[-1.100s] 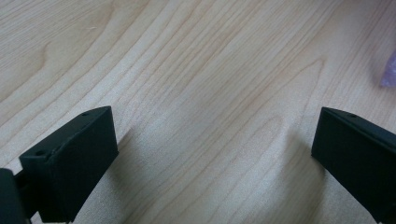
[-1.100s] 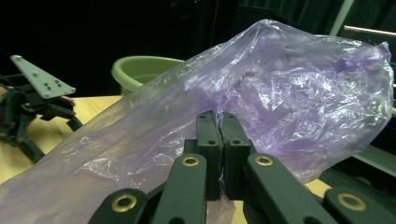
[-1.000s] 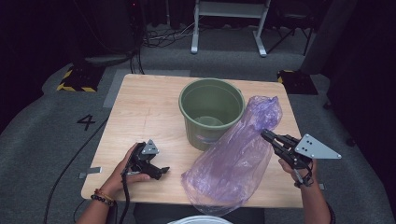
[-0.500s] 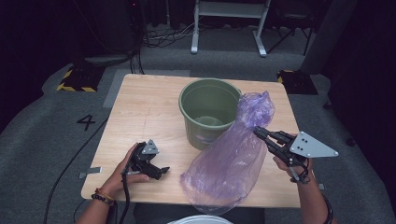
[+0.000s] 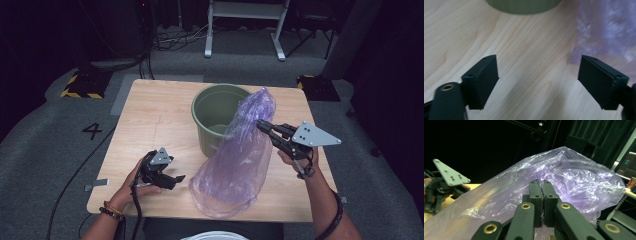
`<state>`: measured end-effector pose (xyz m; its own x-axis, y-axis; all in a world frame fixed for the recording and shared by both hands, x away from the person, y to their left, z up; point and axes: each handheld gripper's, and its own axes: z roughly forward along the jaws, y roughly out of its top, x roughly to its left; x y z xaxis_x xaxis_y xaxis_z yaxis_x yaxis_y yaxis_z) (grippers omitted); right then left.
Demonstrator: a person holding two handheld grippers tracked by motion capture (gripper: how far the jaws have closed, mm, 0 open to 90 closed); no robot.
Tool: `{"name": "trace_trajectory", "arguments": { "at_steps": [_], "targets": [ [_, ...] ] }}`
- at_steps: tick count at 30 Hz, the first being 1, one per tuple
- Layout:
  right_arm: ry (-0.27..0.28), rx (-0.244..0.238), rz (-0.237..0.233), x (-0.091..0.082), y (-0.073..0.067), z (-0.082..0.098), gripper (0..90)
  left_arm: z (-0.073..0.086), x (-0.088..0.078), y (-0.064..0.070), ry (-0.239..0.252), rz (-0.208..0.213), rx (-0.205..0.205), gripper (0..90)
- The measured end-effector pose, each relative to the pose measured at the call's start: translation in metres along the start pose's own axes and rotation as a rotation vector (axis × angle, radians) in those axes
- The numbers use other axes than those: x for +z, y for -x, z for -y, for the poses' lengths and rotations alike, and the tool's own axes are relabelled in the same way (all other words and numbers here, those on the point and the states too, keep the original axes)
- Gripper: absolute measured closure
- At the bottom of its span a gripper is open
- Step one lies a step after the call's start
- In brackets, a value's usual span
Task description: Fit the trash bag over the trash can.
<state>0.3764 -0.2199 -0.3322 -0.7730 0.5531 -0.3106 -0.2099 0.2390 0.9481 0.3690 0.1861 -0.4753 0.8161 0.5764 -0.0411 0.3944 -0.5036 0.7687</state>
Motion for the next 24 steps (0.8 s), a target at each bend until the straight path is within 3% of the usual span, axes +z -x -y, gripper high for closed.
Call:
{"name": "trace_trajectory", "arguments": {
  "at_steps": [3, 8, 12, 17, 21, 24],
  "targets": [
    [-0.011, 0.002, 0.002, 0.008, 0.004, -0.001, 88.6, -0.011, -0.007, 0.007, 0.055, 0.021, 0.001, 15.8],
    [-0.038, 0.009, 0.004, 0.023, 0.01, -0.002, 88.6, -0.032, -0.01, 0.021, 0.102, 0.042, 0.002, 15.7],
    [-0.052, 0.014, -0.004, 0.034, 0.012, -0.001, 88.5, -0.053, -0.009, 0.038, 0.142, 0.078, 0.029, 15.9],
    [-0.079, 0.017, -0.002, 0.046, 0.012, 0.002, 88.6, -0.073, -0.002, 0.072, 0.176, 0.058, 0.141, 15.8],
    [-0.108, 0.011, -0.014, 0.054, 0.01, 0.006, 88.6, -0.084, 0.01, 0.084, 0.17, 0.062, 0.145, 15.5],
    [-0.132, 0.019, -0.026, 0.059, 0.011, 0.008, 88.5, -0.091, 0.022, 0.084, 0.148, 0.004, 0.139, 15.8]
  ]
}}
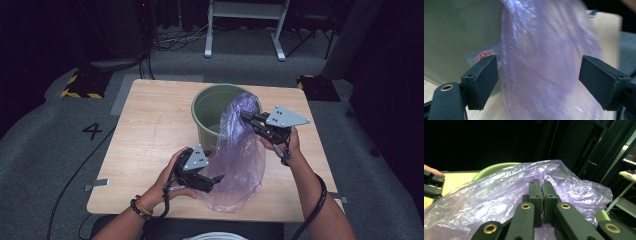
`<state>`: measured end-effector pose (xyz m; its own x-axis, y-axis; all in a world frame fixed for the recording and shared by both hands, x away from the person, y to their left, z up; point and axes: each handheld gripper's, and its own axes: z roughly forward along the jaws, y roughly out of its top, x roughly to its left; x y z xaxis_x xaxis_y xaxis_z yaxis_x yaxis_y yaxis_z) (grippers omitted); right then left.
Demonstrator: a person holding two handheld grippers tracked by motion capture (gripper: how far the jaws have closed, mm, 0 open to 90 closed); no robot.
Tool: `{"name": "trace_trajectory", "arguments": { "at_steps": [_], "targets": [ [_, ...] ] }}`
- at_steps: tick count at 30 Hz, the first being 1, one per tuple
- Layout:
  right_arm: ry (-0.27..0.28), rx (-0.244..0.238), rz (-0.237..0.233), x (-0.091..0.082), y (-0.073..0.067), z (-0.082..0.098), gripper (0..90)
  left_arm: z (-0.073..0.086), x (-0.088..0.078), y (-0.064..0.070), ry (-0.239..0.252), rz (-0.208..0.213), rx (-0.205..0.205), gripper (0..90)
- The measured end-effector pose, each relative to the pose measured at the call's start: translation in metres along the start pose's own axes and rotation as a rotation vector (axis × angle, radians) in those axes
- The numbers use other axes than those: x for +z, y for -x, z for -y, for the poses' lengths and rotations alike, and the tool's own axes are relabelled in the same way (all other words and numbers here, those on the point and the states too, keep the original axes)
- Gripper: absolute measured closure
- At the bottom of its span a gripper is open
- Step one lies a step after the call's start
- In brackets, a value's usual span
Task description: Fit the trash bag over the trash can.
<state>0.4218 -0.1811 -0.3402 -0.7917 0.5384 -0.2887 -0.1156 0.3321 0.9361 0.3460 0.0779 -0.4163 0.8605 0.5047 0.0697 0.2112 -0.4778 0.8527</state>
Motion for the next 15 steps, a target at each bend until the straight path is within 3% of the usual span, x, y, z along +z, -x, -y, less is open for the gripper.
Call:
{"name": "trace_trajectory", "arguments": {
  "at_steps": [5, 10, 12, 15],
  "targets": [
    [-0.013, 0.022, -0.018, 0.004, 0.002, 0.002, 88.1, 0.0, 0.017, -0.005, -0.038, -0.011, 0.003, 19.5],
    [-0.031, 0.035, -0.031, 0.007, 0.003, 0.004, 87.5, -0.002, 0.021, -0.005, -0.033, -0.058, 0.055, 48.5],
    [-0.033, 0.046, -0.036, 0.007, 0.004, 0.005, 87.3, -0.002, 0.019, -0.006, -0.021, -0.043, 0.067, 63.9],
    [-0.054, 0.054, -0.037, 0.008, 0.007, 0.007, 86.6, -0.003, 0.013, -0.006, 0.005, -0.036, 0.107, 79.6]
  ]
}}
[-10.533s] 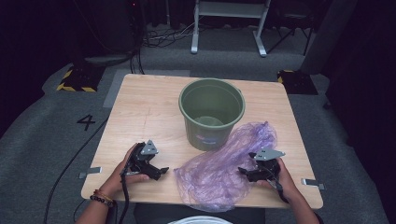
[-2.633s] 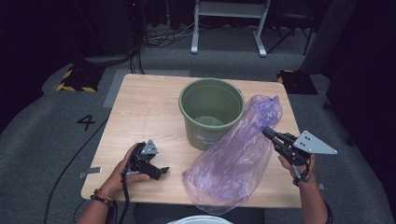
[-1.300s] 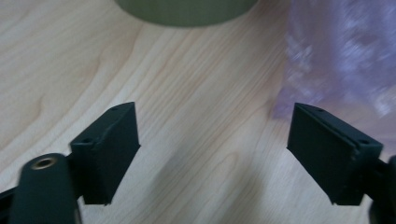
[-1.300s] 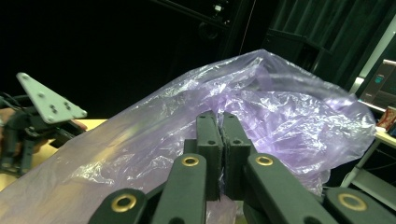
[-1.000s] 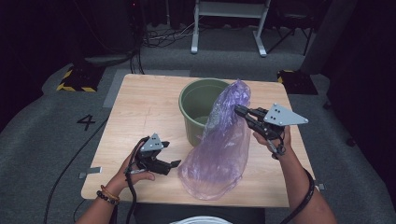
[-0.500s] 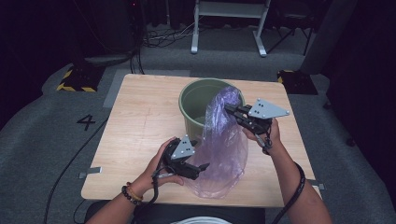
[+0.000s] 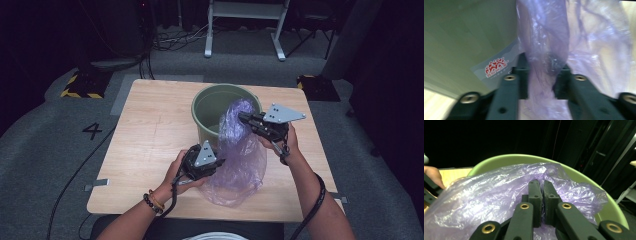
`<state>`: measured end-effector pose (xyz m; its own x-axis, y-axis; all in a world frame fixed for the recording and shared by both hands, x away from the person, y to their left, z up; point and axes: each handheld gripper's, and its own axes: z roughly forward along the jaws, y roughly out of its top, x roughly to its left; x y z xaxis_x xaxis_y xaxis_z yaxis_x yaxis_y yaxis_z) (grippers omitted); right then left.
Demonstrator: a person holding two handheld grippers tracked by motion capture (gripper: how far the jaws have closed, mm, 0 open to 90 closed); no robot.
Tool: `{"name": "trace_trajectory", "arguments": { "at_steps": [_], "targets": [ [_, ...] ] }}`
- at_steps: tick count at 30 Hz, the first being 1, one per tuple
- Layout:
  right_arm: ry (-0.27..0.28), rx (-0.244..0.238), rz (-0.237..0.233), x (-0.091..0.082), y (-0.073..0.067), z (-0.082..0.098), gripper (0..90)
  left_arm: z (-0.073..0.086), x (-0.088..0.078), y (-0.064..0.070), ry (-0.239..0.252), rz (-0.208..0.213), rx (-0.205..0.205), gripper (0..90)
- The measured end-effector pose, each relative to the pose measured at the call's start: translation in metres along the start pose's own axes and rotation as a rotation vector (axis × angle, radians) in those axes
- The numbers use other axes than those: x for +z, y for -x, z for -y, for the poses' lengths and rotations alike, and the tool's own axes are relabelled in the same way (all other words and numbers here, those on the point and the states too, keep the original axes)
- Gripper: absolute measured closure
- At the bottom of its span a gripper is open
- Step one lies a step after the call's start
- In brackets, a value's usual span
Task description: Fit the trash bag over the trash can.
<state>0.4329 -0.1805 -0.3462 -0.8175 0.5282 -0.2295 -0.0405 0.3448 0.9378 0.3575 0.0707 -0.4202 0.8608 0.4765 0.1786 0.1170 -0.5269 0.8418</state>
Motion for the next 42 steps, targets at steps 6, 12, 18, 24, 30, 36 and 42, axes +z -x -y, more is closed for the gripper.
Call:
{"name": "trace_trajectory", "arguments": {
  "at_steps": [6, 12, 18, 24, 30, 36, 42],
  "targets": [
    [-0.068, 0.041, -0.001, 0.006, 0.011, 0.0, 82.3, -0.001, -0.023, 0.002, 0.087, -0.016, 0.049, 88.9],
    [-0.127, 0.072, 0.024, 0.012, 0.018, -0.005, 67.9, -0.009, -0.046, 0.004, 0.154, -0.031, 0.074, 89.4],
    [-0.207, 0.081, 0.064, 0.022, 0.022, -0.015, 50.5, -0.021, -0.059, -0.002, 0.184, -0.079, 0.074, 89.3],
    [-0.189, 0.068, 0.051, 0.022, 0.018, -0.021, 41.6, -0.024, -0.061, -0.012, 0.186, -0.117, 0.028, 89.5],
    [-0.104, 0.065, 0.049, 0.005, 0.012, -0.027, 32.8, -0.024, -0.06, -0.019, 0.175, -0.129, -0.005, 89.6],
    [-0.019, 0.077, 0.017, -0.023, 0.006, -0.03, 32.3, -0.026, -0.06, -0.022, 0.169, -0.146, -0.004, 89.6],
    [-0.019, 0.034, -0.094, -0.044, -0.017, -0.02, 29.5, -0.025, -0.058, -0.025, 0.156, -0.143, -0.02, 89.6]
  ]
}}
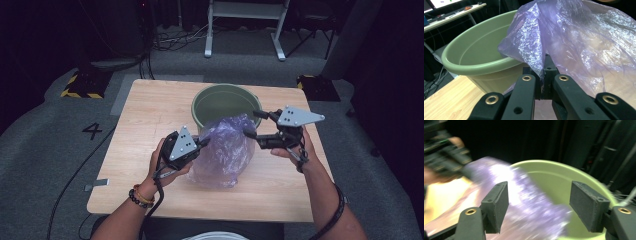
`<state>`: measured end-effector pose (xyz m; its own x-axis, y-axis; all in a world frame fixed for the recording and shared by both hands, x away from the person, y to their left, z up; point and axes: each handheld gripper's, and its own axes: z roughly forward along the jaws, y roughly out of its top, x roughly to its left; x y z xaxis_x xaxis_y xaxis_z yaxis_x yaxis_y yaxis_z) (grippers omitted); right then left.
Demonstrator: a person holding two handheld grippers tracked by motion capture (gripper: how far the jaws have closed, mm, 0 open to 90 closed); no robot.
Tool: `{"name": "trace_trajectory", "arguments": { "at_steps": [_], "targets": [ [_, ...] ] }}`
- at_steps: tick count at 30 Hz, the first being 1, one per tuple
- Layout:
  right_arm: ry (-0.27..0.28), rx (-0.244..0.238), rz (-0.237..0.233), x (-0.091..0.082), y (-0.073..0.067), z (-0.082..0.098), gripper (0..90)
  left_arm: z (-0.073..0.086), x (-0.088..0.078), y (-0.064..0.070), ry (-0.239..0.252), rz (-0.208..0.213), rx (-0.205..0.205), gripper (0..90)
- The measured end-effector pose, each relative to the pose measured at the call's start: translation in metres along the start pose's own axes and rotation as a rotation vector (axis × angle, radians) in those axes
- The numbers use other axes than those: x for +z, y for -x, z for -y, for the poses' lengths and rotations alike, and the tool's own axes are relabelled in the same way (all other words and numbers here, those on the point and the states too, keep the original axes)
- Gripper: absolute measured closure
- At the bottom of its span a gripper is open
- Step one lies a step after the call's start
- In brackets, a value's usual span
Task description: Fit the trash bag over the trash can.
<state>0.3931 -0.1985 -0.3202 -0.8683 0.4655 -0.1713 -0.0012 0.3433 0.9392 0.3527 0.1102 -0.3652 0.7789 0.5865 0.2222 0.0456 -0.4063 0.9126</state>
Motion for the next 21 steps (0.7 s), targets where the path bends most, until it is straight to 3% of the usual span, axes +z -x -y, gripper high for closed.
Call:
{"name": "trace_trajectory", "arguments": {
  "at_steps": [3, 5, 8, 10, 15, 18, 21],
  "targets": [
    [-0.056, -0.086, -0.044, 0.0, -0.019, 0.006, 29.1, 0.001, 0.002, 0.0, -0.004, 0.005, -0.013, 89.6],
    [-0.052, -0.106, -0.071, 0.001, -0.028, 0.008, 29.0, 0.0, 0.003, 0.001, -0.005, 0.006, -0.009, 89.6],
    [-0.064, -0.13, -0.022, 0.01, -0.034, 0.012, 33.7, -0.001, 0.005, 0.002, -0.004, 0.008, -0.002, 89.5],
    [-0.063, -0.125, 0.022, 0.014, -0.034, 0.015, 48.6, -0.001, 0.006, 0.002, 0.0, 0.012, -0.006, 89.0],
    [-0.017, -0.088, 0.036, 0.021, -0.031, 0.018, 77.8, -0.001, 0.005, 0.0, 0.016, 0.019, -0.017, 86.3],
    [0.009, -0.084, 0.026, 0.021, -0.028, 0.017, 87.3, -0.001, 0.003, -0.002, 0.022, 0.015, -0.015, 83.4],
    [0.022, -0.076, 0.038, 0.022, -0.024, 0.013, 89.1, -0.001, 0.001, -0.003, 0.038, 0.0, -0.013, 79.1]
  ]
}}
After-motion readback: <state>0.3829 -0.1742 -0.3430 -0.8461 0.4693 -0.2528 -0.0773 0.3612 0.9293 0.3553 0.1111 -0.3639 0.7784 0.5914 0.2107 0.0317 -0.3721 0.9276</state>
